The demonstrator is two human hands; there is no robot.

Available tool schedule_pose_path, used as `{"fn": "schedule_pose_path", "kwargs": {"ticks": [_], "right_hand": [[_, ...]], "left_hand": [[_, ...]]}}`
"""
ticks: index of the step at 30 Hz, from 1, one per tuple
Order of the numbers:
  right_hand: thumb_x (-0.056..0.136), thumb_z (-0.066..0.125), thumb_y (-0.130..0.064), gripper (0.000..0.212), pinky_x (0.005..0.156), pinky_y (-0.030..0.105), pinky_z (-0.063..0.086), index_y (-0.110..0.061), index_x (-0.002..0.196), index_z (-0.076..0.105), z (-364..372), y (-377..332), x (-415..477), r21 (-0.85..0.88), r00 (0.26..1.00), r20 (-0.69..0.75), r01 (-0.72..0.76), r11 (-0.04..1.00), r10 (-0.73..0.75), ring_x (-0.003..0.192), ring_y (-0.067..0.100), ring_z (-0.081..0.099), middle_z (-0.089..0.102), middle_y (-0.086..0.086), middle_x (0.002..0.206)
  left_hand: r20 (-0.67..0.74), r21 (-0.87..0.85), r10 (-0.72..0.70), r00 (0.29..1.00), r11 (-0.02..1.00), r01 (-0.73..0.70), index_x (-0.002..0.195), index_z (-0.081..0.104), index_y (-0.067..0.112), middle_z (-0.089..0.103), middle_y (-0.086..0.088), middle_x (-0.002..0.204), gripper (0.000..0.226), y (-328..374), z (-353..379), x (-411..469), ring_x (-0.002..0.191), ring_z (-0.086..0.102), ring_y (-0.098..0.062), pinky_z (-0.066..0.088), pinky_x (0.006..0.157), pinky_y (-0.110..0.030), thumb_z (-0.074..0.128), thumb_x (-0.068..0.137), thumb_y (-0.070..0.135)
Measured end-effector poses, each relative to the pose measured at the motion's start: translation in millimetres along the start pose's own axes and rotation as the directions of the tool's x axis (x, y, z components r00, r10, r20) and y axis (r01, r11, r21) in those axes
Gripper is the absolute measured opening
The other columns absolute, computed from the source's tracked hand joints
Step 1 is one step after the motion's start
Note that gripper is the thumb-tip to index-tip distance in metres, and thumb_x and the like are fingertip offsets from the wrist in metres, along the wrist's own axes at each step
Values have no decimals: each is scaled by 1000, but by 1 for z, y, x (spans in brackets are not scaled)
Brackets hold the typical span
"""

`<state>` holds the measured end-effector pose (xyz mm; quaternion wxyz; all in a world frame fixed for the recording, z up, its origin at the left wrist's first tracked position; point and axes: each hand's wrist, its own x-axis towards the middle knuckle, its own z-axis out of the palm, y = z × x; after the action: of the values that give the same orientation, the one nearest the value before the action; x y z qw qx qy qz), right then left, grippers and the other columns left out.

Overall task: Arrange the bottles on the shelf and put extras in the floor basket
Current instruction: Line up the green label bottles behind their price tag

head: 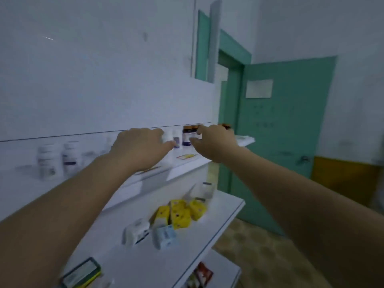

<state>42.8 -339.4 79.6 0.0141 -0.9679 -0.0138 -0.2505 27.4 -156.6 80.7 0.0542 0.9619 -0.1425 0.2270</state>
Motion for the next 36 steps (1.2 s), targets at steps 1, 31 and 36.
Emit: {"fn": "schedule_pose_path", "kwargs": {"ticks": [1, 31, 36], "right_hand": [[96, 36, -46, 44, 94, 41, 34, -19, 125, 53, 3, 35, -3, -16, 999, 19, -45, 999, 45, 113, 31, 52, 58, 9, 123], [97, 38, -46, 43, 96, 42, 36, -18, 125, 55, 213, 407, 301, 45, 996, 70, 53, 998, -56, 112, 28, 53, 59, 7, 121], [96, 38, -43, 33, 87, 40, 38, -18, 105, 57, 240, 420, 372, 94, 982, 32, 180, 979, -184, 100, 30, 55, 61, 7, 102]], "left_hand": [[6, -14, 44, 999, 999, -44, 133, 47, 27, 52, -4, 136, 55, 29, 14, 13, 122, 47, -28, 36, 95, -37, 31, 92, 60], [2, 68, 1, 1000, 998, -1, 129, 50, 23, 56, -6, 130, 54, 270, 251, 443, 115, 50, -28, 39, 91, -39, 26, 95, 58], [2, 107, -127, 992, 986, 126, 128, 50, 25, 57, -5, 126, 52, 261, 282, 475, 111, 52, -26, 41, 86, -36, 29, 94, 58]]}}
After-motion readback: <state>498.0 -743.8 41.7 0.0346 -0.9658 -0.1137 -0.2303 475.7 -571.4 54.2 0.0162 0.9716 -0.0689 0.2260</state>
